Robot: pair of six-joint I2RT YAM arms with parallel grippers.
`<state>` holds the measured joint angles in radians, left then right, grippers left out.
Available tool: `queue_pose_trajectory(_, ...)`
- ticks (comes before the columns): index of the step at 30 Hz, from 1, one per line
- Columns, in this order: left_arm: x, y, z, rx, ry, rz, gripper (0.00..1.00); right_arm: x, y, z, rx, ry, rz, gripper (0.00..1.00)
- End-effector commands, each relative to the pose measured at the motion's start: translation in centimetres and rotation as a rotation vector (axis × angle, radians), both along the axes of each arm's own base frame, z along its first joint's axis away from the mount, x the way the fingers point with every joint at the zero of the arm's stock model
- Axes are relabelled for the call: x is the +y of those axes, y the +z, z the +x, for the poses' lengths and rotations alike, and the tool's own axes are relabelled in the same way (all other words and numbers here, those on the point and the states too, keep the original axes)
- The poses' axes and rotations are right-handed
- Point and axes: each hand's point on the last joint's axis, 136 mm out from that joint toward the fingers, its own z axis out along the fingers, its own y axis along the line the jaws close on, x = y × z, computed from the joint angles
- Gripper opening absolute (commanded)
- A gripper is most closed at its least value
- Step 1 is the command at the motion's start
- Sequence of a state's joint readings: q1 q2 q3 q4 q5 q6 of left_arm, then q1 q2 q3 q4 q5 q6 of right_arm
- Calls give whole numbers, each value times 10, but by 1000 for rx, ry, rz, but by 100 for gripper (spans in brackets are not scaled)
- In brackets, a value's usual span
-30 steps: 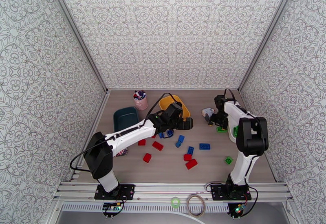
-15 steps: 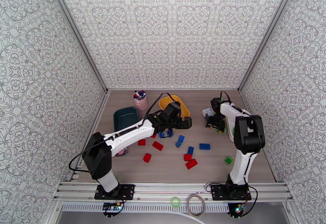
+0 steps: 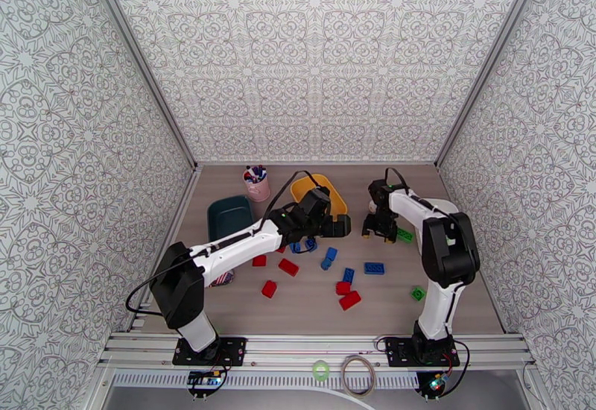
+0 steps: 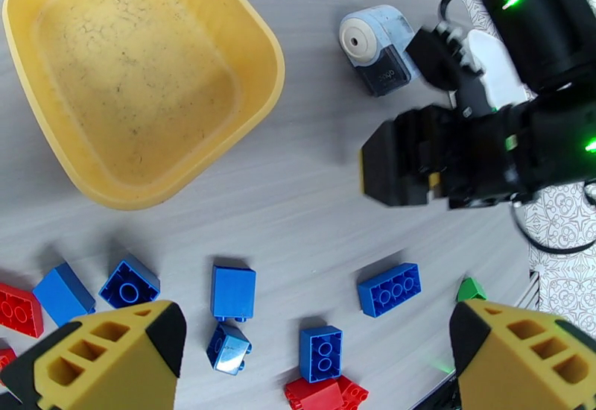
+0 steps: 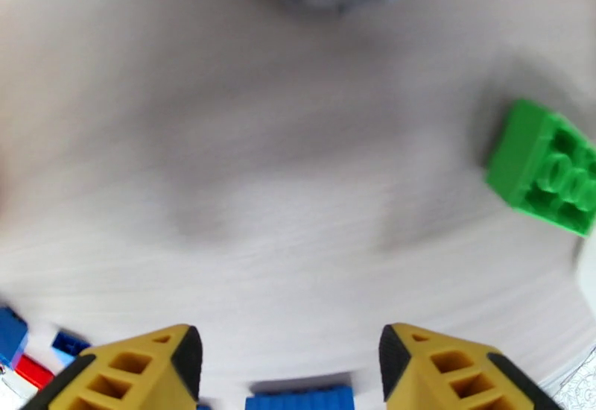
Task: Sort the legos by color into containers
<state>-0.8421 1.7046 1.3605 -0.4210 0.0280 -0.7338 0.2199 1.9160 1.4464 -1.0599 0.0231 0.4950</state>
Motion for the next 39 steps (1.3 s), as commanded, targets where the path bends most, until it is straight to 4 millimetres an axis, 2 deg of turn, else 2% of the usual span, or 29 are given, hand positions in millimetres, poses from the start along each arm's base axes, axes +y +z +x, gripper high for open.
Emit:
queue_pose_trajectory(1,2,16,-4,-25,9,-34,99,-22,31,10,-52,38,-75,73)
queue_pose_trajectory(8,4,18,-9,-28,6,-28,99,-66,31,27,-28,56,-166,81)
queue_pose_trajectory(12,7,17,-10,-24,7,-20,99,-79,23,37,-7,76,-169,86)
queue_pose_trajectory(17,10,16,-8,-16,10,-12,99,-78,4,43,39,112,-138,91)
queue_pose_trajectory(24,15,13,-3,-7,20,-6,99,-78,-12,44,68,86,-81,91)
queue_pose_trajectory(30,15,12,1,-5,21,-7,99,-65,-21,35,110,73,-8,89)
queue_pose_trajectory(39,11,13,2,-10,24,-18,99,-46,-18,11,116,25,88,86)
